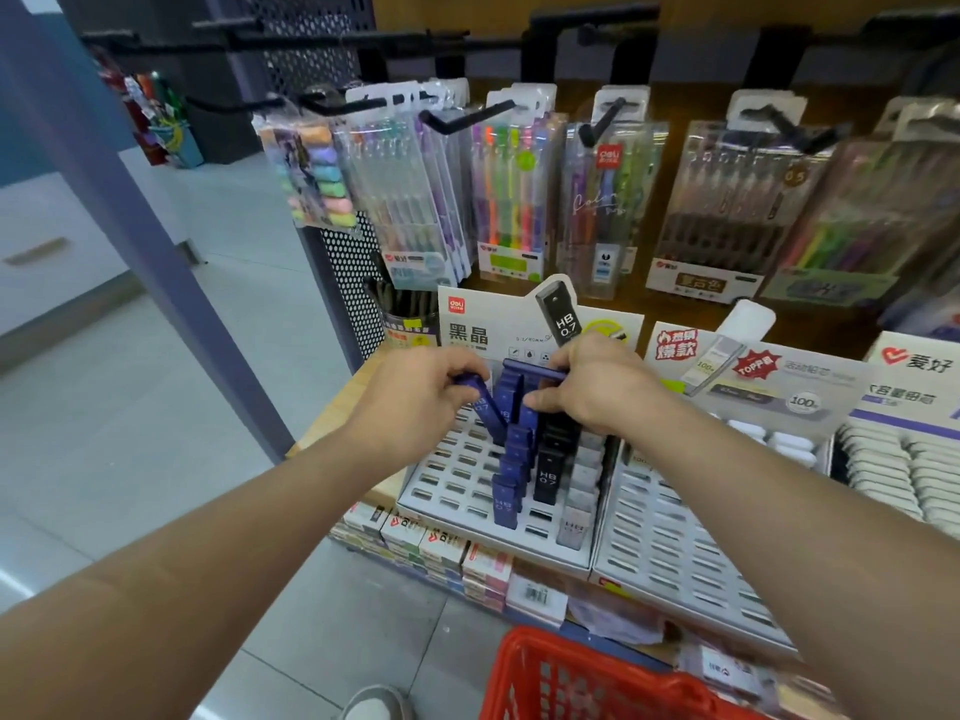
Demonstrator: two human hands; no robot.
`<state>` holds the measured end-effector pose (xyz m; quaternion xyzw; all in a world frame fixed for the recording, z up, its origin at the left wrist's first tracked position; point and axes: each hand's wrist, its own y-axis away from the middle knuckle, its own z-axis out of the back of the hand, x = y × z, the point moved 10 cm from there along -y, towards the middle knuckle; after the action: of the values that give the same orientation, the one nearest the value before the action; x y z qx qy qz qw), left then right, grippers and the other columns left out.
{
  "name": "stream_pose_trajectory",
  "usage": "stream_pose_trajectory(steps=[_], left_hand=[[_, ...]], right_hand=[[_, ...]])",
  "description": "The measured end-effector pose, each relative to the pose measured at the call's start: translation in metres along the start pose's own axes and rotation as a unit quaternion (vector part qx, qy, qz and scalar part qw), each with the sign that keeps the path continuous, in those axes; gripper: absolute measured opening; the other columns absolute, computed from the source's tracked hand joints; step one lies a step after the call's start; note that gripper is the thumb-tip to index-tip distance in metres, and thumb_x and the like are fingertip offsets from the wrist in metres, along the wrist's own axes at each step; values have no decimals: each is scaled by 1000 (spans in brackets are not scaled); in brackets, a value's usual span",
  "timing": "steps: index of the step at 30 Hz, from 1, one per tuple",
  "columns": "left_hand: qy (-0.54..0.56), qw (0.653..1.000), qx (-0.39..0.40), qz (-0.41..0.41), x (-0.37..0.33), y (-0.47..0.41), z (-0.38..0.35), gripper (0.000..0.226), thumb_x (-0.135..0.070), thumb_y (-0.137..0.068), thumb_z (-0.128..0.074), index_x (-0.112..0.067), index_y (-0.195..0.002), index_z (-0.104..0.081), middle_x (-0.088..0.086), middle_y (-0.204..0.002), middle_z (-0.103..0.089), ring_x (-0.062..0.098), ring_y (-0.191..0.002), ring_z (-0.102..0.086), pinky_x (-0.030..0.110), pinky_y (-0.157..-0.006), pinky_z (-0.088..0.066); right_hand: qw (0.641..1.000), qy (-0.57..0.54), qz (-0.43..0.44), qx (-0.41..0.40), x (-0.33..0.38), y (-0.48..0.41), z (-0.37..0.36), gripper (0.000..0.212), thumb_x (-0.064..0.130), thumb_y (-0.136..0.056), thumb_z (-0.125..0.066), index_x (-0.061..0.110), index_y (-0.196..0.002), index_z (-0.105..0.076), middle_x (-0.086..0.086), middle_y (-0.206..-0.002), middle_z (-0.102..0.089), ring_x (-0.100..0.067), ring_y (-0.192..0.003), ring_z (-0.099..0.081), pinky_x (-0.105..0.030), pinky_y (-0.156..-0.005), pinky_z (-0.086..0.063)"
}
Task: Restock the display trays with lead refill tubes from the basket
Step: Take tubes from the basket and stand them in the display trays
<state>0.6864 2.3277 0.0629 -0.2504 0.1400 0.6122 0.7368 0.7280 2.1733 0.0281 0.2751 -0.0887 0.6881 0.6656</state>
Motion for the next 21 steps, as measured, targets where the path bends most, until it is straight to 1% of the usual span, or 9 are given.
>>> stream_pose_trajectory(steps=[3, 6, 8, 12, 14, 15, 16, 18, 21], left_hand=[[-16, 999, 11, -27, -3, 0, -1, 22, -8, -91, -61, -17, -108, -71, -4, -108, -69, 12, -101, -58, 14, -84, -37], [-17, 998, 21, -54, -9, 1, -6, 23, -6, -90, -61, -16, -108, -72, -1, -106, -71, 15, -101, -60, 20, -89, -41], [-17, 998, 25, -63, -12, 1, -10, 24, -8, -90, -62, -16, -111, -71, 0, -108, -71, 15, -103, -62, 24, -94, -43], [-68, 992, 50, -91, -19, -2, -17, 26, -13, -92, -60, -18, -116, -69, 1, -111, -70, 17, -106, -60, 21, -94, -40], [-91, 990, 65, -90, -20, -3, -20, 29, -14, -94, -57, -20, -121, -66, 0, -118, -67, 18, -113, -58, 22, -98, -37], [-91, 990, 70, -88, -19, -4, -21, 29, -14, -94, -57, -20, -122, -65, 0, -120, -66, 17, -115, -57, 21, -99, -36], [-89, 989, 74, -87, -18, -4, -22, 30, -14, -94, -57, -20, -122, -65, 0, -120, -66, 17, -115, -56, 19, -99, -35], [-81, 989, 82, -89, -17, -3, -23, 29, -12, -93, -58, -19, -120, -67, -1, -117, -68, 16, -113, -57, 15, -96, -34], [-65, 990, 82, -91, -14, -1, -22, 27, -10, -90, -62, -16, -115, -70, 0, -114, -69, 17, -113, -58, 21, -101, -39]], right_hand=[[1000, -15, 18, -10, -1, 7, 3, 32, 51, -83, -72, 19, -82, -71, -2, -80, -67, -21, -79, -62, -28, -65, -45], [998, -46, 28, -41, -2, 13, 9, 36, 54, -89, -62, 20, -77, -69, -2, -73, -63, -20, -75, -60, -29, -60, -41], [996, -59, 30, -57, -3, 16, 12, 36, 51, -91, -60, 20, -75, -66, -2, -73, -62, -22, -75, -59, -29, -58, -41], [987, -141, 24, -78, -13, 20, 13, 25, 38, -91, -59, 15, -84, -68, -3, -79, -65, -23, -81, -61, -31, -69, -46], [973, -219, 13, -75, -21, 22, 13, 21, 34, -91, -58, 16, -86, -68, -1, -80, -67, -22, -82, -63, -36, -74, -51], [962, -263, 3, -68, -25, 24, 13, 20, 31, -92, -57, 17, -85, -68, 0, -77, -66, -20, -77, -61, -36, -68, -50], [949, -308, -8, -61, -28, 27, 12, 19, 28, -94, -55, 18, -84, -68, 2, -72, -62, -17, -69, -57, -33, -61, -44], [919, -390, -24, -55, -32, 33, 13, 19, 22, -96, -53, 16, -87, -68, 2, -67, -55, -12, -60, -47, -26, -54, -33], [887, -460, -29, -34, -30, 41, 12, 24, 14, -98, -48, 8, -97, -71, -2, -71, -54, -9, -57, -46, -19, -49, -37]])
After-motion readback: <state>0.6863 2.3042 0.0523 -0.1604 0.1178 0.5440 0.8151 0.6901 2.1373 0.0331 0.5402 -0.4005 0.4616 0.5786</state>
